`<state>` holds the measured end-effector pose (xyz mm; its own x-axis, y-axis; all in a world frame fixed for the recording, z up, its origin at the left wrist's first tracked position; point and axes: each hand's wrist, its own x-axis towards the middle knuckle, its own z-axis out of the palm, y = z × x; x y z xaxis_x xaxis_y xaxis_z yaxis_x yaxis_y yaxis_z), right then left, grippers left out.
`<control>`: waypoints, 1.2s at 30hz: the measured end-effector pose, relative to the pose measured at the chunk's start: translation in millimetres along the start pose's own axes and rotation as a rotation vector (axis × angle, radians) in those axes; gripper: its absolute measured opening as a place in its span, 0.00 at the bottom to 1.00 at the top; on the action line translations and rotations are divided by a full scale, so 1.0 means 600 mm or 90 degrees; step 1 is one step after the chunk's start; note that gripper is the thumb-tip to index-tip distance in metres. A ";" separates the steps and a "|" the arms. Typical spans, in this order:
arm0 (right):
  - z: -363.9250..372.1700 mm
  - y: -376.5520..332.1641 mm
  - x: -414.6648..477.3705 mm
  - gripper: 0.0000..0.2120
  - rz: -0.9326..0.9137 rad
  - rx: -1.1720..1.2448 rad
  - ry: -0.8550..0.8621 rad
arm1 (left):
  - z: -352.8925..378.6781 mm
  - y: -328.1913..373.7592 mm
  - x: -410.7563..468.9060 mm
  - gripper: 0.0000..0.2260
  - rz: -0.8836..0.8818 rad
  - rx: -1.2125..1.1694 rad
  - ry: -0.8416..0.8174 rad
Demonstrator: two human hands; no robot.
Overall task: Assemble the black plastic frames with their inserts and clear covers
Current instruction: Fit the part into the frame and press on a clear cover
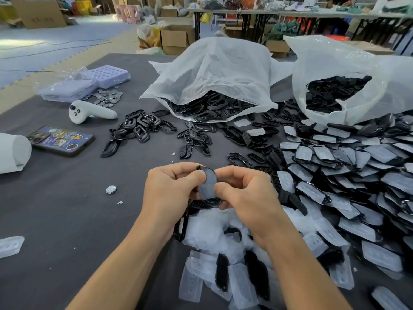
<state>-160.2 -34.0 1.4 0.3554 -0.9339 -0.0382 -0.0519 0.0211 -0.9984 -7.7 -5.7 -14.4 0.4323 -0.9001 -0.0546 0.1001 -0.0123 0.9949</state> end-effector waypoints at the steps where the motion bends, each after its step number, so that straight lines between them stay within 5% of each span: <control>1: 0.000 -0.001 -0.001 0.12 0.006 0.002 -0.012 | -0.001 -0.001 0.001 0.07 0.002 0.005 0.008; 8: 0.002 0.009 -0.006 0.09 -0.121 -0.247 0.140 | -0.002 -0.006 0.006 0.05 0.026 0.035 0.049; 15: 0.011 0.019 -0.004 0.08 -0.165 -0.343 0.174 | -0.002 -0.007 0.003 0.07 0.046 0.070 0.042; 22: 0.013 0.019 -0.003 0.09 -0.157 -0.352 0.177 | 0.002 -0.005 -0.001 0.07 0.056 0.092 0.058; 29: 0.020 0.014 -0.005 0.09 -0.131 -0.352 0.158 | 0.004 -0.009 0.001 0.18 0.082 0.169 0.098; 36: -0.012 0.011 0.000 0.06 -0.048 -0.274 0.158 | -0.017 -0.008 0.019 0.11 0.039 0.105 0.157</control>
<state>-167.2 -36.2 -4.7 0.1425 -0.9851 0.0962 -0.4334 -0.1495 -0.8887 5.8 -11.7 -20.8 0.6402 -0.7682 0.0068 -0.0712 -0.0505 0.9962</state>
